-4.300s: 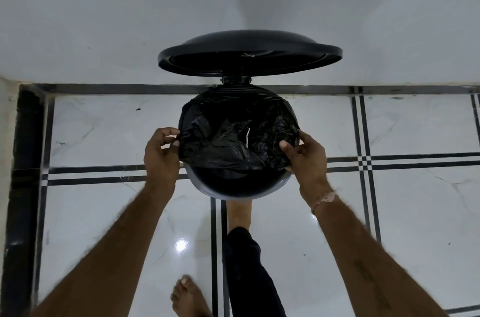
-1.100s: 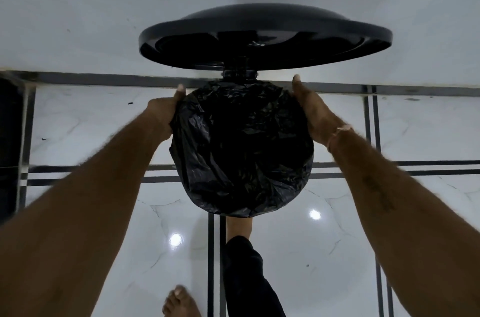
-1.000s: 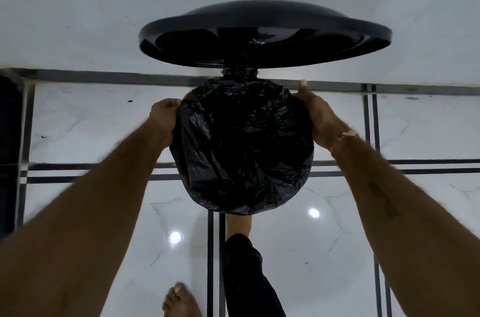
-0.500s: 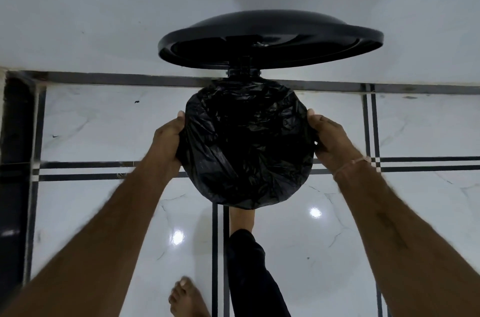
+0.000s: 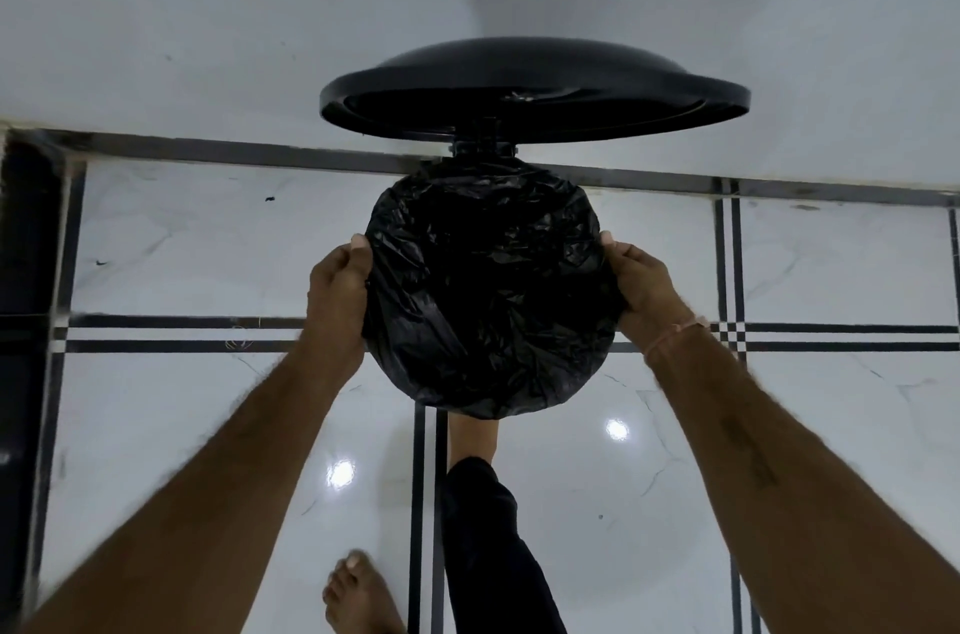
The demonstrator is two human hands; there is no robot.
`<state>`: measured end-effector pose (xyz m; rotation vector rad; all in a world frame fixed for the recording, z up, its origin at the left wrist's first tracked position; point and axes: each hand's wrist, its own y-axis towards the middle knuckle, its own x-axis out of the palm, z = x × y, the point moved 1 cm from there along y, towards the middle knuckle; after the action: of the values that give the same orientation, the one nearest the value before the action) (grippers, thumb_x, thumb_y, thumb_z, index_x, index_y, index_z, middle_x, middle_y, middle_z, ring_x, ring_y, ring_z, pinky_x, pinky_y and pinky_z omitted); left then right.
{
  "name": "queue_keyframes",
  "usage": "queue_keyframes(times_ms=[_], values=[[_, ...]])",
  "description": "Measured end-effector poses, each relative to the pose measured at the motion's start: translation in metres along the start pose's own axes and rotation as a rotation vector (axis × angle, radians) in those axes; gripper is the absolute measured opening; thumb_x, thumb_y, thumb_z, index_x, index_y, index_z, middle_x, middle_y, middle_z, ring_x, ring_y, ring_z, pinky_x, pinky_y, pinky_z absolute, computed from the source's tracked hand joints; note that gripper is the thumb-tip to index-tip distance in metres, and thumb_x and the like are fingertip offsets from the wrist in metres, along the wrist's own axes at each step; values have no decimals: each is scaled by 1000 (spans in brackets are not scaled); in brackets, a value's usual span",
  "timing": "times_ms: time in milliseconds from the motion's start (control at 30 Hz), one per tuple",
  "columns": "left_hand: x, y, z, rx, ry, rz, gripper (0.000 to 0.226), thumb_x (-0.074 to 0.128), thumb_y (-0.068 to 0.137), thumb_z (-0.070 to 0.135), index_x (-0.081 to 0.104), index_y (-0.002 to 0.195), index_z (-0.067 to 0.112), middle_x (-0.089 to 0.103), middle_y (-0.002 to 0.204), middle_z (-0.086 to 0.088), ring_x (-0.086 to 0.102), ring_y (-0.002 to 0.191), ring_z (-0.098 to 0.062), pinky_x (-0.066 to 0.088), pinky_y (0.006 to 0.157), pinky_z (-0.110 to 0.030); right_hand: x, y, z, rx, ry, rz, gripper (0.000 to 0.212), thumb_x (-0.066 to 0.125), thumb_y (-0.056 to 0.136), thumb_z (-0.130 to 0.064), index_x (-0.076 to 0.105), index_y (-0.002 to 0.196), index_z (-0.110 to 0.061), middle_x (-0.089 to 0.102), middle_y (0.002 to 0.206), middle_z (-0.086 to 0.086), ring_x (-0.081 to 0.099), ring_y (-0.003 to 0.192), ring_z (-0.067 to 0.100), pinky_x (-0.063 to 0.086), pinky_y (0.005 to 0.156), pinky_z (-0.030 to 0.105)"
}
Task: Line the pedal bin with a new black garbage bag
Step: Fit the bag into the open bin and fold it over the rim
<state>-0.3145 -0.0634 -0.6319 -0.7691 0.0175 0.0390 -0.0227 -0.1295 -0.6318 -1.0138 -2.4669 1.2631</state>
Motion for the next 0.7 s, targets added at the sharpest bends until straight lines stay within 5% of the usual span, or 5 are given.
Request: queue_keyframes(times_ms=[133,333,500,567,700], values=[[7,-2,-5,60,-59,71,56,44,107,44,60,108,-9,66,98,-13,65,91,-24,58,91,-45,8,-21,14,-111,-32,61,51,57,104,-46,71,86,-1,75,80,5,74,73,17,65,67,29],[5,-5,-22,160,30,74,29,38,109,38,45,92,15,49,88,3,47,83,-12,45,80,-34,0,-17,11,108,-13,-195,62,50,99,-64,72,124,-12,77,122,12,73,114,30,58,99,50],[7,-2,-31,370,291,243,33,32,109,35,38,85,14,44,77,4,39,73,-14,37,70,-34,17,-56,14,-890,-701,277,40,50,102,-52,67,116,-19,63,121,0,59,113,24,47,96,47],[11,-2,-31,381,316,265,34,32,109,35,38,84,12,44,72,5,39,66,-7,36,65,-28,60,-89,27,-1130,-864,-74,32,47,101,-46,68,116,-26,62,123,-7,56,117,21,39,96,43],[10,3,-34,367,300,256,37,32,110,34,40,84,10,45,69,7,39,63,-5,35,62,-25,124,-57,70,-808,-1193,-441,30,39,105,-52,60,124,-40,53,139,-14,45,132,21,30,110,51]])
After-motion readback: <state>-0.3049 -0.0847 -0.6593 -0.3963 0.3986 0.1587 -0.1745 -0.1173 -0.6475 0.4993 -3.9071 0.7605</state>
